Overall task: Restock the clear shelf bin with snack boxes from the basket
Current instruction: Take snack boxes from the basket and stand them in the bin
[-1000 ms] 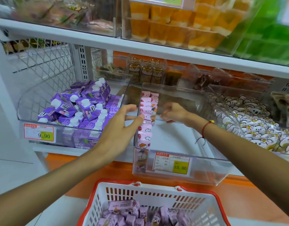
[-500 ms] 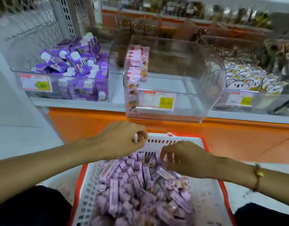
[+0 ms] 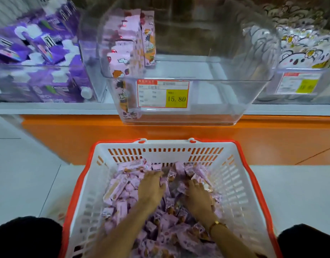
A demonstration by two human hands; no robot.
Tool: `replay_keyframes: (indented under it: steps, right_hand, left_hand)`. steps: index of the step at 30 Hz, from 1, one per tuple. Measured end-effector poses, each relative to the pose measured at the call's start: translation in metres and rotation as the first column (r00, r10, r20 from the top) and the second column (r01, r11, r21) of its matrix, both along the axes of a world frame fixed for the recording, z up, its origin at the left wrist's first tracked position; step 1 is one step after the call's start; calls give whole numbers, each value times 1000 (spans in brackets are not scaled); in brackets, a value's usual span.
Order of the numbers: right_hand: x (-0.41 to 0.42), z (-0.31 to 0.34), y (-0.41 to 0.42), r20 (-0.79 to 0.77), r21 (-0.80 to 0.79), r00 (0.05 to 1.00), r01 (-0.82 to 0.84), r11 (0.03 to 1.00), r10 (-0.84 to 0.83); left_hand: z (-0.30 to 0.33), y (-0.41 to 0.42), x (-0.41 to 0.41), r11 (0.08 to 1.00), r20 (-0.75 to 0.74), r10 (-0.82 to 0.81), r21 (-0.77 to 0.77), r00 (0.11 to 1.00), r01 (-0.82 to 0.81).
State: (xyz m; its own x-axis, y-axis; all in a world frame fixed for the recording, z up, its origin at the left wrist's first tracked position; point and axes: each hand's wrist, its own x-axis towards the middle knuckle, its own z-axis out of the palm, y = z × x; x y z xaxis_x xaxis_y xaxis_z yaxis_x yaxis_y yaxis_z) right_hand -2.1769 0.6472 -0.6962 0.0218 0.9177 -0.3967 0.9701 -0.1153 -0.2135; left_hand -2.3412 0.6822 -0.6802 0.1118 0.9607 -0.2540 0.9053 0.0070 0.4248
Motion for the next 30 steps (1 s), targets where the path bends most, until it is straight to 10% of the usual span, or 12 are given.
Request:
replay_keyframes:
  steps: [5, 10, 12, 15, 21, 26, 30]
  right_hand:
    - [3, -8, 10, 34, 21, 999, -39, 999, 38]
    - [16, 24, 22, -383, -1, 923, 30, 1000, -28]
    - [18, 48, 31, -630, -156, 746, 152, 976, -217]
    - [17, 87, 36, -811, -451, 352, 135, 882, -468]
    - [-2, 130, 28, -744, -646, -194, -37, 762, -640]
    - [-15, 148, 27, -765, -630, -167, -11, 777, -622]
    - [-22, 158, 27, -781, -624, -77, 92, 776, -620]
  left_hand:
    - [-19, 8, 16, 982, -336, -157, 50, 929, 184]
    - [-9, -6, -6, 976, -8, -134, 174, 991, 134]
    - [15, -11, -18, 992, 349, 32, 100, 937, -71]
    - [56, -9, -35, 933, 692, 347, -186, 632, -308]
    - [109, -11, -58, 807, 796, 577, -521, 182, -279]
    - [131, -20, -56, 753, 768, 603, -637, -217, -164]
    - [143, -28, -52, 780, 786, 617, -618, -47, -101]
